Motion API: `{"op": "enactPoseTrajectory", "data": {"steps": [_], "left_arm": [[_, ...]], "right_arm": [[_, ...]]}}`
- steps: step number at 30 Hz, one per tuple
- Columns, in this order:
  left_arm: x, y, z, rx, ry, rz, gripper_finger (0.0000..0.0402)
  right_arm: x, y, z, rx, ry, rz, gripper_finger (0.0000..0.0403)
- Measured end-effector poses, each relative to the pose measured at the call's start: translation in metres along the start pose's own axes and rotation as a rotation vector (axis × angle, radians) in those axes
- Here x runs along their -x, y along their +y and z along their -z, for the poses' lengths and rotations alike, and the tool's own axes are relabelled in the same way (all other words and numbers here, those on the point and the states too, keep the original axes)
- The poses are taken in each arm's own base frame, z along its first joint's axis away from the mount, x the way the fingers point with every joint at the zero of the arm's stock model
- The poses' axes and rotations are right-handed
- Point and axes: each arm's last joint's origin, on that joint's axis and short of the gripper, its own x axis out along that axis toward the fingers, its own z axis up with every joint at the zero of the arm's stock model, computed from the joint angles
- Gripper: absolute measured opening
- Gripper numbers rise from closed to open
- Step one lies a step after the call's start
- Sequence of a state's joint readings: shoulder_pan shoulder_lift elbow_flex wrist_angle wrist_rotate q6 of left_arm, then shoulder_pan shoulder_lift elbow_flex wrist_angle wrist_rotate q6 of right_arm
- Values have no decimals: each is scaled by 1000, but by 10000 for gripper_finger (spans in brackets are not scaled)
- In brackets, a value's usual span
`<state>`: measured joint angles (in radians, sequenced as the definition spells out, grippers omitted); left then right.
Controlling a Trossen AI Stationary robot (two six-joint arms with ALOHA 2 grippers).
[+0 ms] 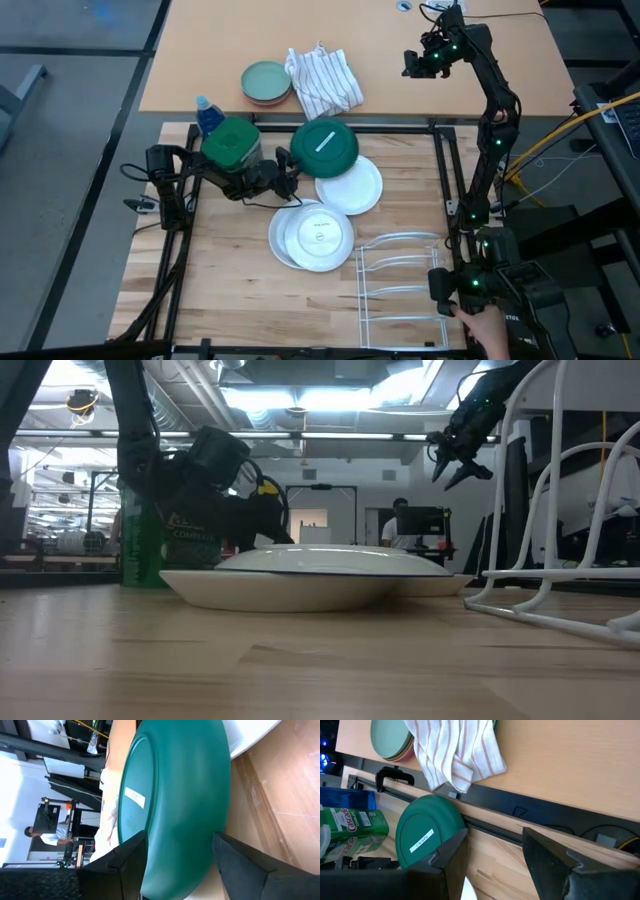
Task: Sort dishes
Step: Put the green plate on the dish rack
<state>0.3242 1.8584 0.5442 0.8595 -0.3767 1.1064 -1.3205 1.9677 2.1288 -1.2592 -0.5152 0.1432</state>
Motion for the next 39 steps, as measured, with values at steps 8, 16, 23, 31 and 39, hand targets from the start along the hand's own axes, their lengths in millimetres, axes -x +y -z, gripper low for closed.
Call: {"op": "enactPoseTrajectory", "data": {"steps": [8,16,23,31,39], "left_arm": [[1,1,-1,-1,-3,-9,210],[4,6,-5,51,52,-129,210],[12,7,-20,106,37,-201,210],[17,27,-42,336,-62,-269,210],[-20,85,-37,601,-149,-208,210]], "right_arm": [[0,0,0,0,1,0,186],[0,0,0,13,2,0,186],[0,0,1,18,7,1,186],[0,0,1,19,7,1,186],[-5,8,2,37,17,1,186]]}}
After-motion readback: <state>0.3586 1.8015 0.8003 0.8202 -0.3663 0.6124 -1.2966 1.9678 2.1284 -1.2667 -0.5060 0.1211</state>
